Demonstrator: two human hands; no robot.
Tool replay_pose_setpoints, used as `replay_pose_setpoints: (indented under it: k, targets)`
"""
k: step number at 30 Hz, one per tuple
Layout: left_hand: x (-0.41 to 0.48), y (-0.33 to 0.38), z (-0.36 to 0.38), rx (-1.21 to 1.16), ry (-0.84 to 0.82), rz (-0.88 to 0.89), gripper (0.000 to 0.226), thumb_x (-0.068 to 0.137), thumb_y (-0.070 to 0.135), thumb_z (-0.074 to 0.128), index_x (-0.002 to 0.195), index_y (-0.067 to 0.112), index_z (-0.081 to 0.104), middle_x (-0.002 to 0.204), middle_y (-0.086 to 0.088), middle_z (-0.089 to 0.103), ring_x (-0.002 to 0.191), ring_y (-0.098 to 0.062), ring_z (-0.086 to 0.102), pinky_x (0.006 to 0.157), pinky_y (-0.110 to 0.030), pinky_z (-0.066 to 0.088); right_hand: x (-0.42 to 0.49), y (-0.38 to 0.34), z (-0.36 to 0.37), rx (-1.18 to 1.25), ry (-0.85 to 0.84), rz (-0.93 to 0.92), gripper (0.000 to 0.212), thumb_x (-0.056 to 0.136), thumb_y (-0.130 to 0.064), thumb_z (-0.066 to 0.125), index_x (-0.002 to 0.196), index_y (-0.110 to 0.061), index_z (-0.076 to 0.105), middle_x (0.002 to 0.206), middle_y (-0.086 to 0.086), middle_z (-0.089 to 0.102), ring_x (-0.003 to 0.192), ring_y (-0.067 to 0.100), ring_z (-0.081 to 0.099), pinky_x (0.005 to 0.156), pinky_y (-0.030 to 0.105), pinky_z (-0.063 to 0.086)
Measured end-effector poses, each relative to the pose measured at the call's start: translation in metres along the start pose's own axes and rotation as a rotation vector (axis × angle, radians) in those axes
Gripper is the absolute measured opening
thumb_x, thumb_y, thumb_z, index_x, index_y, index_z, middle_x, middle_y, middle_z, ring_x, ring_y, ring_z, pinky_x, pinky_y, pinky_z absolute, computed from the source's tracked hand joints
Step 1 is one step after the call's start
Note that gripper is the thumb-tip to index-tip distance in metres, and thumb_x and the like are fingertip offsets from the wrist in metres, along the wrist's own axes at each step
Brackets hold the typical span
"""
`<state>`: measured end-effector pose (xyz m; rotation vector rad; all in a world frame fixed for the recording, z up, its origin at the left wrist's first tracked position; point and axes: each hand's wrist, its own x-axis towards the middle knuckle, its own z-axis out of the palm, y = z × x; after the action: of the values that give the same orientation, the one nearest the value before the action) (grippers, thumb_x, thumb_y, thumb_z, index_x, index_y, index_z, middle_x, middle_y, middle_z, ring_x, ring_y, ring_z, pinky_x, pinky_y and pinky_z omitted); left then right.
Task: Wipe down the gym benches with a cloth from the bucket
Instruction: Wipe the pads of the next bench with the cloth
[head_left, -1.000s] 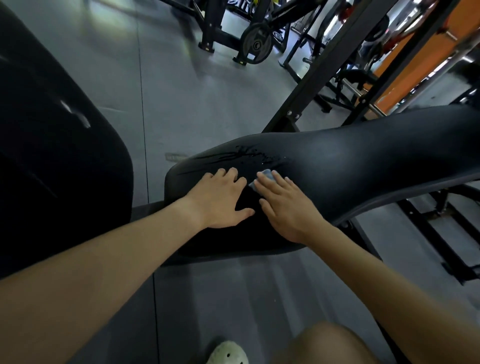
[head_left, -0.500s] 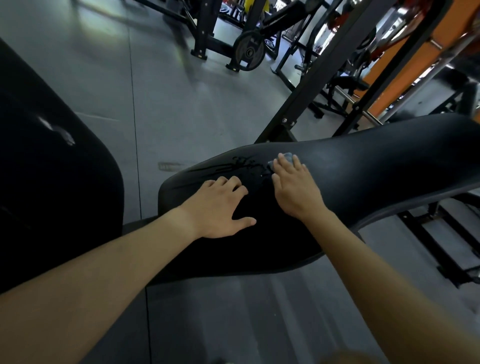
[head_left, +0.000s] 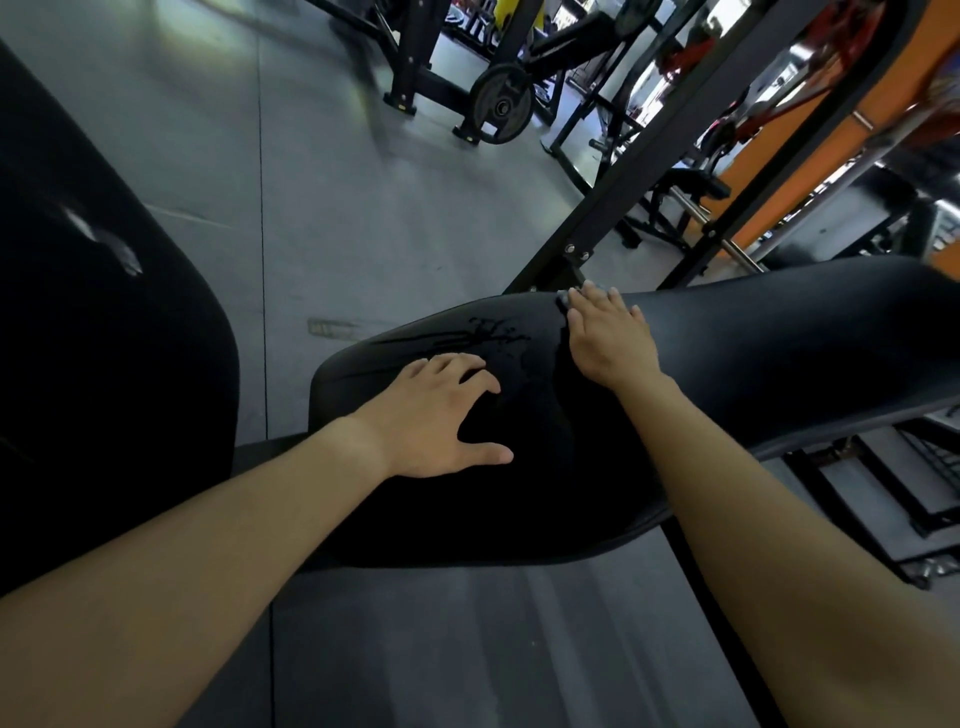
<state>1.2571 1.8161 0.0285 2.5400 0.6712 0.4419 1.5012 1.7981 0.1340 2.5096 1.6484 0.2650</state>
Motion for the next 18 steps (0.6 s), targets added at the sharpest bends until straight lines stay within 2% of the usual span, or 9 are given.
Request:
replay_pose_setpoints:
  k: [3, 7, 11, 14, 18]
  targets:
    - [0.002, 0.000, 0.001, -0.022, 0.009, 0.004, 0.087, 0.084, 0.086, 0.049, 0.152, 0.034, 0.036, 0.166, 0.004, 0.022, 0.155, -0.018, 0.016, 0.126, -0.045, 0.015, 0.002, -0.015, 0.006, 0.068, -0.003, 0.009, 0.055, 0.107, -0.035, 0.018, 0.159, -0.017, 0.028, 0.169, 0.003, 0.015, 0.156, 0.029, 0.006, 0.126, 0.050, 0.009]
    - [0.005, -0.001, 0.002, -0.016, 0.028, 0.008, 0.088, 0.083, 0.087, 0.049, 0.150, 0.032, 0.036, 0.163, 0.003, 0.028, 0.151, -0.019, 0.022, 0.126, -0.043, 0.016, -0.025, -0.030, 0.016, 0.093, -0.037, -0.207, 0.052, 0.108, -0.034, 0.025, 0.159, -0.022, 0.029, 0.169, -0.003, 0.015, 0.157, 0.024, 0.002, 0.126, 0.044, 0.005]
    - [0.007, -0.003, 0.002, -0.024, 0.009, 0.008, 0.089, 0.083, 0.085, 0.050, 0.150, 0.029, 0.037, 0.161, 0.001, 0.029, 0.149, -0.020, 0.023, 0.126, -0.043, 0.017, -0.033, -0.021, 0.017, -0.010, -0.062, -0.356, 0.052, 0.108, -0.037, 0.025, 0.160, -0.030, 0.025, 0.168, -0.010, 0.013, 0.156, 0.014, 0.002, 0.127, 0.041, 0.002]
    - [0.007, -0.003, 0.002, -0.030, -0.006, 0.011, 0.090, 0.083, 0.086, 0.050, 0.151, 0.027, 0.038, 0.162, 0.002, 0.028, 0.149, -0.020, 0.023, 0.127, -0.044, 0.018, -0.010, -0.010, 0.010, -0.043, -0.043, -0.275, 0.051, 0.108, -0.035, 0.022, 0.159, -0.033, 0.025, 0.168, -0.011, 0.013, 0.156, 0.015, 0.005, 0.127, 0.044, 0.002]
    - [0.006, -0.002, 0.001, -0.019, -0.019, 0.005, 0.090, 0.084, 0.086, 0.048, 0.152, 0.027, 0.038, 0.164, 0.000, 0.026, 0.151, -0.020, 0.020, 0.127, -0.044, 0.017, 0.002, -0.026, 0.020, 0.020, 0.029, -0.102, 0.053, 0.106, -0.031, 0.022, 0.159, -0.026, 0.027, 0.169, -0.005, 0.015, 0.156, 0.022, 0.007, 0.127, 0.046, 0.004]
